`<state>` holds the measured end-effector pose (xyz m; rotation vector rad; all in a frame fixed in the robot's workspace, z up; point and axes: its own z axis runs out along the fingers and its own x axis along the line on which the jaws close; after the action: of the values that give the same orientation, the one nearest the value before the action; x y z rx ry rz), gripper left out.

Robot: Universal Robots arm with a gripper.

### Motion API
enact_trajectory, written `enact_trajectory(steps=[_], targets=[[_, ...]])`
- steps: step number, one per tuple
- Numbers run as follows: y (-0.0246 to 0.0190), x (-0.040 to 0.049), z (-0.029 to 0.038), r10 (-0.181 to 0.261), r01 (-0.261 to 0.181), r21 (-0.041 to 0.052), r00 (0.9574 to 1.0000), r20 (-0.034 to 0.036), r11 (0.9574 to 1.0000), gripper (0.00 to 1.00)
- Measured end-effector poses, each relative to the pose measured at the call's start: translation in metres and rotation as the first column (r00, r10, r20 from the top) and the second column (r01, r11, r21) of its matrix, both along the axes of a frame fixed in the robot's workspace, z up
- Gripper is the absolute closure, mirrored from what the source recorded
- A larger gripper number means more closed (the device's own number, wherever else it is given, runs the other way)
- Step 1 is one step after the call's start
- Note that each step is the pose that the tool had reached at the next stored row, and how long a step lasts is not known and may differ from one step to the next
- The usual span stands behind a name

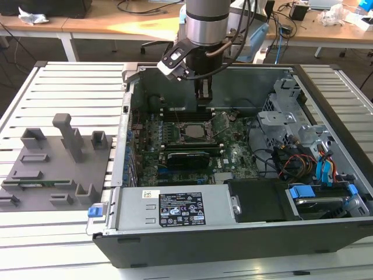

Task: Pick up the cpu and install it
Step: 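Close the cpu cover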

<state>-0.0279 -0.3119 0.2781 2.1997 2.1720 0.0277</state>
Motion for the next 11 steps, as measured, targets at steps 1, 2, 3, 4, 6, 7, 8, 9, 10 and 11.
enact_trajectory(steps=[1,2,3,4,6,7,8,9,10,11], targets=[[0.0000,0.0039,0.0000,0.000,0.000,0.0000,1.0000,0.0000,1.0000,0.89],[0.0000,0.0071,0.0000,0.000,0.000,0.0001,1.0000,0.0000,1.0000,0.89],[0.0000,0.0098,0.0000,0.000,0.000,0.0000,1.0000,0.0000,1.0000,0.89],[0.0000,0.0140,0.0000,0.000,0.000,0.0001,1.0000,0.0000,1.0000,0.89],[0.0000,0.0210,0.0000,0.000,0.000,0.0001,1.0000,-0.0001,1.0000,0.89],[0.0000,0.0242,0.0000,0.000,0.000,0.0000,1.0000,-0.0001,1.0000,0.89],[0.0000,0.0283,0.0000,0.000,0.000,0.0000,1.0000,-0.0001,1.0000,0.89],[0.0000,0.0313,0.0000,0.000,0.000,0.0000,1.0000,-0.0002,1.0000,0.89],[0.0000,0.0352,0.0000,0.000,0.000,-0.0001,1.0000,-0.0002,1.0000,0.89],[0.0000,0.0385,0.0000,0.000,0.000,-0.0001,1.0000,-0.0003,1.0000,0.89]])
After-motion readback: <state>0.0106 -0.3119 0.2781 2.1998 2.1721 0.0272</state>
